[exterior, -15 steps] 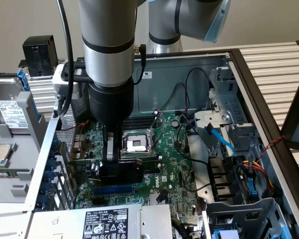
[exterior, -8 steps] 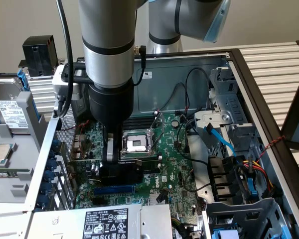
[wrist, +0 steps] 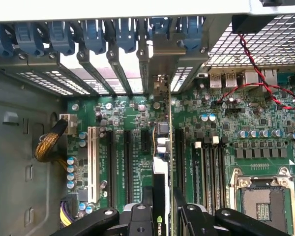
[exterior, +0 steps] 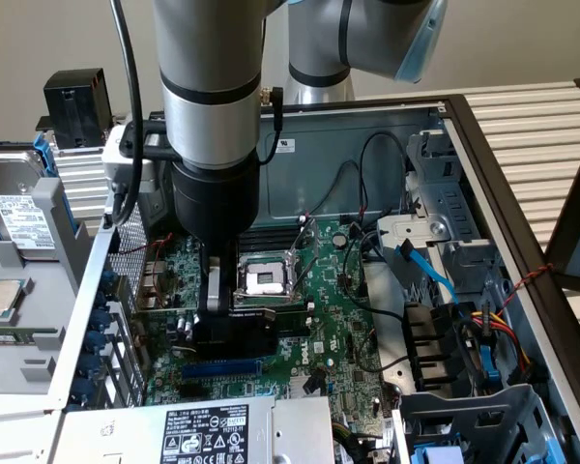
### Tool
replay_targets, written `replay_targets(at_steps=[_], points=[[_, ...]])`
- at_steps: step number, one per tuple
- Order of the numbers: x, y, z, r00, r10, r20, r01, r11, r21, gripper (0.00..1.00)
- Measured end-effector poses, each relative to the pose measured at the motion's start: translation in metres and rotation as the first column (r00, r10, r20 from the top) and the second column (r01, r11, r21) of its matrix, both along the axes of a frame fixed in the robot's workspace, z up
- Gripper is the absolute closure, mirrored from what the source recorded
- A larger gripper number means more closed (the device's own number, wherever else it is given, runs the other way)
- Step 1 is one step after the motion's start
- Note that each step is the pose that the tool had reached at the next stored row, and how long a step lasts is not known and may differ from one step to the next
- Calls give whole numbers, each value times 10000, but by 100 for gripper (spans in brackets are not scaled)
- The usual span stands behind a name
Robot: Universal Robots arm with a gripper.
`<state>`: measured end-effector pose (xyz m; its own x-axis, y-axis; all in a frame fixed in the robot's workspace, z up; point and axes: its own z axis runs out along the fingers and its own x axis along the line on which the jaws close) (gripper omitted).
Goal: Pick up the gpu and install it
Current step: 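Insert the gpu into the slot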
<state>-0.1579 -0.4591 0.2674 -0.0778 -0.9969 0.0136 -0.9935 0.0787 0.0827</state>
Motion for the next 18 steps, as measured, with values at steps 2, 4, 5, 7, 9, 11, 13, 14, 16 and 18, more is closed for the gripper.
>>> replay_targets(at_steps=[2, 4, 5, 7, 9, 11, 13, 14, 16, 18], points=[[-1, 0, 0, 10000, -1, 0, 1, 10000, -1, 73], [0, 1, -1, 10000, 3, 0, -3, 10000, -1, 73], [0, 0, -1, 10000, 7, 0, -7, 10000, -2, 73], [-1, -3, -3, 10000, 18, 2, -18, 10000, 0, 73], [-1, -11, -3, 10000, 38, 1, -38, 10000, -1, 73], [0, -11, -3, 10000, 55, 1, -55, 10000, 0, 73], [0, -11, -3, 10000, 58, 1, -58, 10000, 0, 73], [0, -12, -3, 10000, 64, 9, -64, 10000, -1, 73], [0, -12, -4, 10000, 72, 55, -72, 10000, -1, 73], [0, -12, -6, 9999, 74, 100, -74, 10000, -1, 73]])
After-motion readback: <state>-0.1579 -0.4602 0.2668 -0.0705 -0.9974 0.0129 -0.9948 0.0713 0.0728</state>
